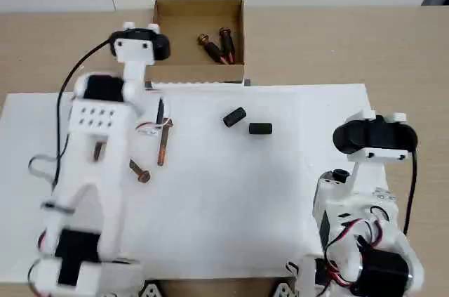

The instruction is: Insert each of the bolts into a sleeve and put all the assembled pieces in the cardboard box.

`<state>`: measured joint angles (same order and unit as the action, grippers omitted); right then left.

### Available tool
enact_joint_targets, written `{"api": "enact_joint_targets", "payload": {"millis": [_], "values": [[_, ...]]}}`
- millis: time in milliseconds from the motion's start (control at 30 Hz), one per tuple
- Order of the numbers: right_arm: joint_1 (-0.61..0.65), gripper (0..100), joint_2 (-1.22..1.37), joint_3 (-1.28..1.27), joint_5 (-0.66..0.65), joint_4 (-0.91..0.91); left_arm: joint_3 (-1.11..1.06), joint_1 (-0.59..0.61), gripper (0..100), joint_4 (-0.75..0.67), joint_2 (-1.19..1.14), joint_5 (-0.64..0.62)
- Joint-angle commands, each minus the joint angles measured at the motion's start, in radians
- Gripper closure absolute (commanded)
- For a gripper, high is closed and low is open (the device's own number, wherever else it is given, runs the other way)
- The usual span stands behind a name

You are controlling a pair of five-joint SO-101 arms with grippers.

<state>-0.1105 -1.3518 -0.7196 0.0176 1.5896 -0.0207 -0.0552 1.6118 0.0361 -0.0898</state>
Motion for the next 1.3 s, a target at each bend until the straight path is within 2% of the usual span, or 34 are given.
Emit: {"api": "enact_joint_targets", "payload": {"millis": [0, 133, 333, 500, 1033, 1267], "values": [[-0.007, 99.6, -0.002, 0.005, -0.002, -0.024, 0.150, -0.008, 99, 0.074, -0.121, 0.006], [-0.007, 99.6, -0.002, 0.005, -0.002, -0.024, 0.245, -0.006, 99, 0.123, -0.235, 0.008], [-0.007, 99.6, -0.002, 0.005, -0.002, -0.024, 0.265, -0.006, 99, 0.098, -0.325, 0.048], [-0.007, 99.6, -0.002, -0.020, -0.002, -0.027, 0.303, -0.003, 90, 0.091, -0.396, 0.051], [-0.007, 99.6, -0.002, -0.035, -0.002, -0.053, 0.562, -0.009, 90, 0.084, -0.664, 0.061], [-0.007, 99.6, -0.002, -0.035, -0.002, -0.056, 0.582, -0.008, 90, 0.083, -0.766, 0.061]]}}
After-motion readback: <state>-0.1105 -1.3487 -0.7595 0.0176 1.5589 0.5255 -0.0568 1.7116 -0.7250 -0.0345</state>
